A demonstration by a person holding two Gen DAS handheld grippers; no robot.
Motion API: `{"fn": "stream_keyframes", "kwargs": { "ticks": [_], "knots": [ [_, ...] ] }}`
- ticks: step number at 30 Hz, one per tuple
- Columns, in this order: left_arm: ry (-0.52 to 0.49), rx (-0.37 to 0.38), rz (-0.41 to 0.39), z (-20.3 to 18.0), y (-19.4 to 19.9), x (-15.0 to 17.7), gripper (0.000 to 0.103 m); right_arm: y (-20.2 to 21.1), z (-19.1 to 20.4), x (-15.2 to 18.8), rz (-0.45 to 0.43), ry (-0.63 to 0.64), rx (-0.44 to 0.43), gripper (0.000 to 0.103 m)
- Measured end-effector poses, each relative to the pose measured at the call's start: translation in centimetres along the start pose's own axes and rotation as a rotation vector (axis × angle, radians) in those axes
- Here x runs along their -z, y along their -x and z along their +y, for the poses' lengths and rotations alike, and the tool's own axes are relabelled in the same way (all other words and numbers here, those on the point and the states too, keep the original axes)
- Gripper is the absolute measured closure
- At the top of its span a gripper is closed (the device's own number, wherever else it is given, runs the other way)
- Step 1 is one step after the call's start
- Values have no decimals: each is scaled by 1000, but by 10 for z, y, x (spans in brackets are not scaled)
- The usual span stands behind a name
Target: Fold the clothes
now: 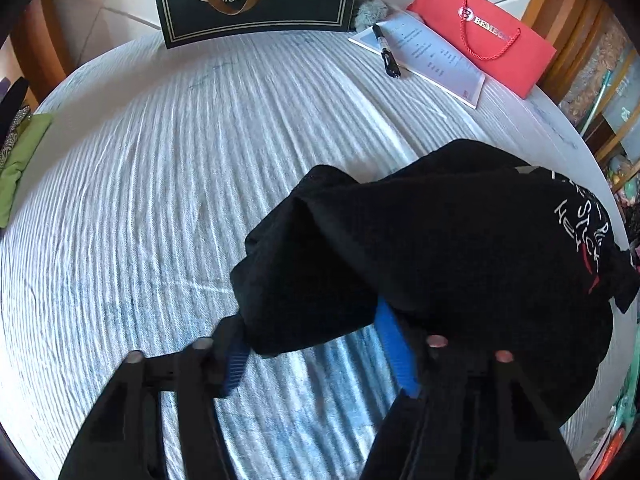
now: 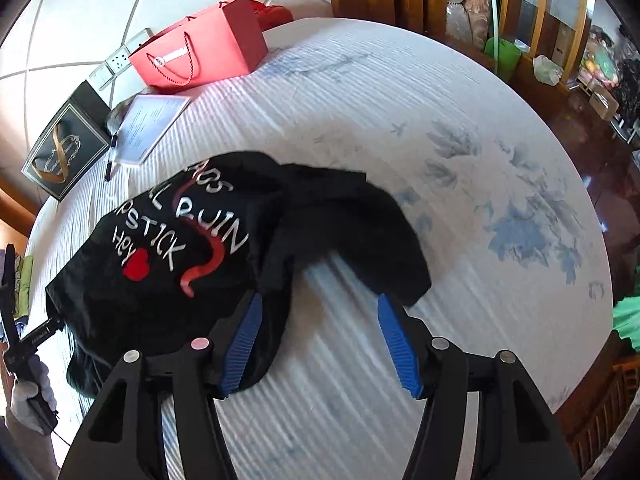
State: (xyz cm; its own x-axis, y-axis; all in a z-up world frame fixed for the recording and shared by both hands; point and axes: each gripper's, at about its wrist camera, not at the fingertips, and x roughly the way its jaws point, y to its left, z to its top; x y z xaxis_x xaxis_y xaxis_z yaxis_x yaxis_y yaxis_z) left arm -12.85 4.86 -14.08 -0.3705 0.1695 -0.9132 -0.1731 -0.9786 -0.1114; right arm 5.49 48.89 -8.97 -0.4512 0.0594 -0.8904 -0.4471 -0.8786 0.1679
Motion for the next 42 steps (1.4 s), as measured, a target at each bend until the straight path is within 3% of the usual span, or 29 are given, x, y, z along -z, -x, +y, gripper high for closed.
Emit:
{"fn": "stream_keyframes", "kwargs": {
  "ticks": [1,3,5,6,7,8,9,11,12,13,14,16,21,25,29,35,36,37,38,39,42],
  "knots": [
    [20,-1,-4,-1,2,-1,86,-4,-2,-10,-3,15,-1,41],
    [60,-8,-24,-2,12,-1,89,-18,-2,-28,15,57,3,34],
    [85,-10,-73,-2,34,0,91,-40,1,-40,52,111,29,33],
    [97,-1,-102,-1,48,0,91,-52,2,-42,83,140,53,38],
    [102,7,-125,0,62,0,91,-64,4,-43,117,160,73,66],
    [94,11,-137,-1,74,-1,91,-70,5,-43,134,167,73,81],
    [86,9,-143,-2,85,-2,91,-70,6,-43,132,167,61,87],
    [72,9,-136,-4,98,1,84,-58,3,-47,83,155,32,89],
    [54,15,-119,-8,100,4,65,-49,0,-49,48,146,16,89],
    [26,16,-101,-12,100,10,41,-41,-4,-52,21,131,-1,87],
    [1,10,-89,-17,100,17,35,-35,-10,-54,11,116,-14,82],
    [-29,-5,-71,-30,97,36,34,-28,-18,-54,14,119,-22,47],
    [-104,35,2,-73,84,91,34,-13,-34,-39,12,177,-15,46],
    [-175,4,7,-103,75,119,34,-20,-39,-26,42,261,-9,46],
    [-160,-69,21,-107,49,123,34,-24,-36,-21,38,351,18,46],
    [-86,-89,20,-106,32,122,29,-38,-27,-22,17,448,78,40],
    [-75,-93,18,-106,32,120,34,-44,-27,-22,22,452,87,40],
    [-62,-92,17,-105,33,118,56,-50,-26,-23,33,452,91,47],
    [-44,-82,17,-102,36,114,73,-56,-25,-25,54,443,88,61],
    [-21,-65,13,-97,40,110,95,-60,-23,-27,70,431,81,93],
    [64,12,-29,-79,61,93,97,-42,-13,-38,15,403,27,96]
  ]
}}
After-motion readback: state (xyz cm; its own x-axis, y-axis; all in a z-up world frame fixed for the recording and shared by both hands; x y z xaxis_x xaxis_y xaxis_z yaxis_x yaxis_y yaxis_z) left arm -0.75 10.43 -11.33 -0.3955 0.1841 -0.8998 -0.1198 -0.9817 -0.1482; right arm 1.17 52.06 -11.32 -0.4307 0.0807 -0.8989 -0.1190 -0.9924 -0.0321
